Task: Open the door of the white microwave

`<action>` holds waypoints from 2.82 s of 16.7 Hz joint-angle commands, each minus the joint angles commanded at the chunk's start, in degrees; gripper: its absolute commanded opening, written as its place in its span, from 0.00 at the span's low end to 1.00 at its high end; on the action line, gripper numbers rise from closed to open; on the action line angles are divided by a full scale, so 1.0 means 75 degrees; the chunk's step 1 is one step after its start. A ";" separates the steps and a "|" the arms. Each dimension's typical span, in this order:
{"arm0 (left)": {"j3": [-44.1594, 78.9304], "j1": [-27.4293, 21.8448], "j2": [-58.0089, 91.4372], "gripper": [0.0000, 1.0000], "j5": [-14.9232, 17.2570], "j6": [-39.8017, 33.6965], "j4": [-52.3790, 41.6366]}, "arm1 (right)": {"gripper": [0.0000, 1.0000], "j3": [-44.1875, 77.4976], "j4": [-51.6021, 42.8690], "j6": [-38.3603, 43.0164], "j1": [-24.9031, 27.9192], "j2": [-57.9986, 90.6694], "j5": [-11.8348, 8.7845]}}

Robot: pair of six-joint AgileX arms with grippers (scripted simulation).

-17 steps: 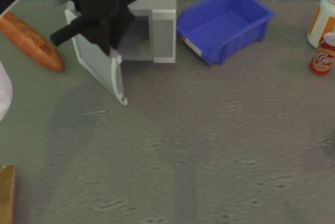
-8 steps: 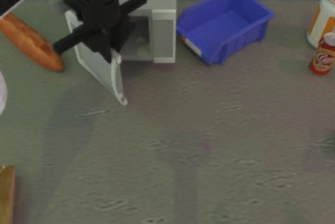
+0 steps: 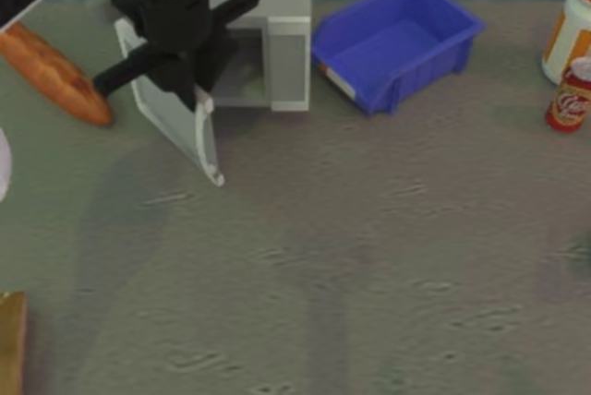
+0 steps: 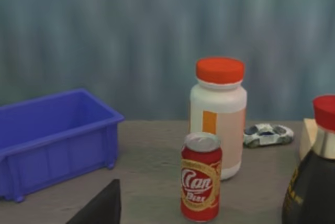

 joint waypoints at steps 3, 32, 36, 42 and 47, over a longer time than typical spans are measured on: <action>0.0000 0.0000 0.0000 0.00 0.0000 0.0000 0.0000 | 1.00 0.0000 0.0000 0.0000 0.0000 0.0000 0.0000; -0.1209 0.0246 -0.0751 0.00 -0.0007 0.0263 0.0457 | 1.00 0.0000 0.0000 0.0000 0.0000 0.0000 0.0000; -0.1209 0.0246 -0.0751 0.00 -0.0007 0.0263 0.0457 | 1.00 0.0000 0.0000 0.0000 0.0000 0.0000 0.0000; -0.1209 0.0246 -0.0751 0.00 -0.0007 0.0263 0.0457 | 1.00 0.0000 0.0000 0.0000 0.0000 0.0000 0.0000; -0.1209 0.0246 -0.0751 0.00 -0.0007 0.0263 0.0457 | 1.00 0.0000 0.0000 0.0000 0.0000 0.0000 0.0000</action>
